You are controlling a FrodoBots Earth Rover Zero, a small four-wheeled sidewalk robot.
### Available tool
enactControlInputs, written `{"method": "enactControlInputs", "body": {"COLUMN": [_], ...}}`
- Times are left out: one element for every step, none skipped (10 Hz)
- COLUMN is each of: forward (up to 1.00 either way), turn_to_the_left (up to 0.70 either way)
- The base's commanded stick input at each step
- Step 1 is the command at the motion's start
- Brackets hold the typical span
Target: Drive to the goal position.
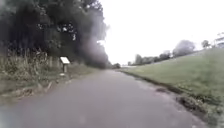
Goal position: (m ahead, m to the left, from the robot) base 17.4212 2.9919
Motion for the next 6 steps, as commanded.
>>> {"method": "enactControlInputs", "body": {"forward": [0.70,0.70,0.70,0.70,0.70,0.70], "turn_to_the_left": [0.00,0.00,0.00,0.00,0.00,0.00]}}
